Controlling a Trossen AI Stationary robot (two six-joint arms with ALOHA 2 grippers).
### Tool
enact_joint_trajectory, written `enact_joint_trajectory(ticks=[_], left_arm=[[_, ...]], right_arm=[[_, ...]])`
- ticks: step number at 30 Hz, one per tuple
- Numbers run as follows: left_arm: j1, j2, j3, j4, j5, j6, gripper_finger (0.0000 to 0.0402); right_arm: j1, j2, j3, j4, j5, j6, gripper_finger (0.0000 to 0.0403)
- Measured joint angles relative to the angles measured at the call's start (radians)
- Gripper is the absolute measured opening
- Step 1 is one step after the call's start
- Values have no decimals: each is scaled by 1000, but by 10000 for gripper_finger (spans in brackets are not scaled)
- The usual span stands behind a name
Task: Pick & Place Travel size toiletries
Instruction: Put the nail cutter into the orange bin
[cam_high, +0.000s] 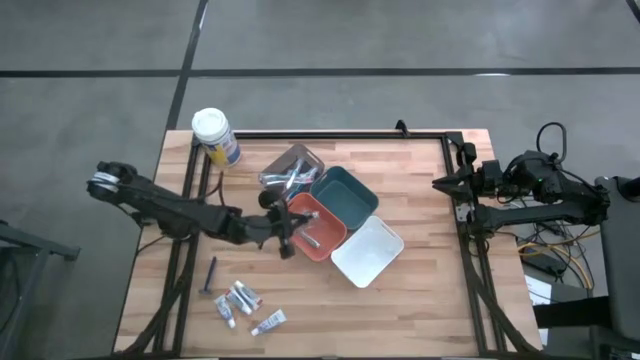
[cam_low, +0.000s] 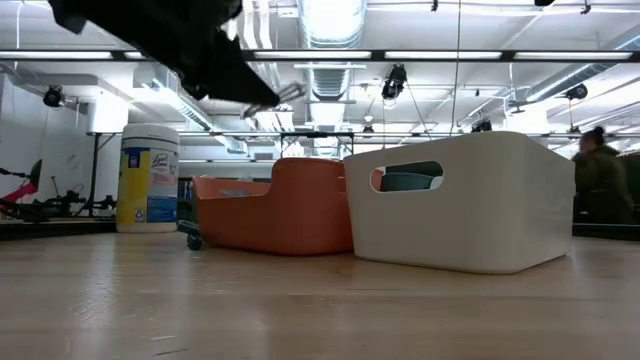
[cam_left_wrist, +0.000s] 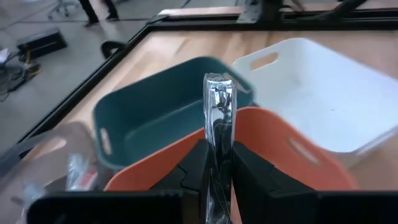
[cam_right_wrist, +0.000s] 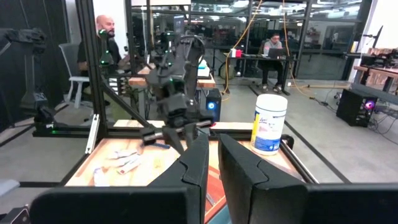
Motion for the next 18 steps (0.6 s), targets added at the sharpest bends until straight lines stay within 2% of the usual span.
enact_joint_trajectory(ticks=[6, 18], left_arm=[[69, 1, -29, 16, 20, -42, 56], [122, 7, -77, 9, 65, -117, 56]], right_arm=[[0, 0, 0, 0, 0, 1, 34], [0, 0, 0, 0, 0, -1, 34]])
